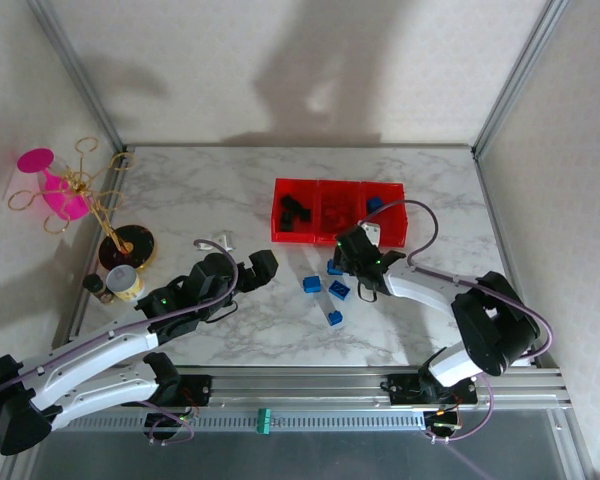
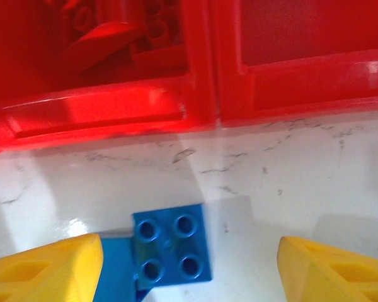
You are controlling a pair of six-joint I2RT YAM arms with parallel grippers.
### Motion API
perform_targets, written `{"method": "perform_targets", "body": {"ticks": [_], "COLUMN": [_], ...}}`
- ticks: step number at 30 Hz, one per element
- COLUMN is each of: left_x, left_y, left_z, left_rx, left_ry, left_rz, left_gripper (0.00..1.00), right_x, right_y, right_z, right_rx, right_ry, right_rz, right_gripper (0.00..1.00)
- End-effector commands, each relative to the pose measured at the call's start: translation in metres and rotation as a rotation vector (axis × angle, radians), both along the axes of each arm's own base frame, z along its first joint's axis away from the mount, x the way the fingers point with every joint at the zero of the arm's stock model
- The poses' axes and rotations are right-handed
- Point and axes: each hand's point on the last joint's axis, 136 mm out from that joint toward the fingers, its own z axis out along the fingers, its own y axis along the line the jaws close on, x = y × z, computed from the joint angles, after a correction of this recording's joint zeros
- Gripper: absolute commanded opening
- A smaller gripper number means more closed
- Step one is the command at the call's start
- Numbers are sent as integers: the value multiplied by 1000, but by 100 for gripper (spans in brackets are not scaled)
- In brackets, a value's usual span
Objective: Sort the legos into containers by color
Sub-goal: Pick up the lego from the center of the table.
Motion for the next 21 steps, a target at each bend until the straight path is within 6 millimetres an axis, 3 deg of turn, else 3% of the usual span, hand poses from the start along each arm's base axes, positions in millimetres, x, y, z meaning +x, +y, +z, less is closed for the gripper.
{"method": "perform_targets", "body": {"ticks": [1, 15, 21], "left_x": [0, 3, 4], "left_y": [3, 0, -3], "left_z": [1, -2, -3], "left_rx": [-15, 6, 12], "left_ry": [-3, 0, 4], "left_rz": [15, 5, -1], "left_gripper": [100, 100, 100], "right_x": [9, 11, 12], "right_y": [-1, -9, 4], "right_z": [-1, -12, -7], "right_rx": [1, 4, 45], "right_ry": [0, 35, 30], "right_rz": [-11, -4, 56], "right_gripper": [71, 56, 62]}}
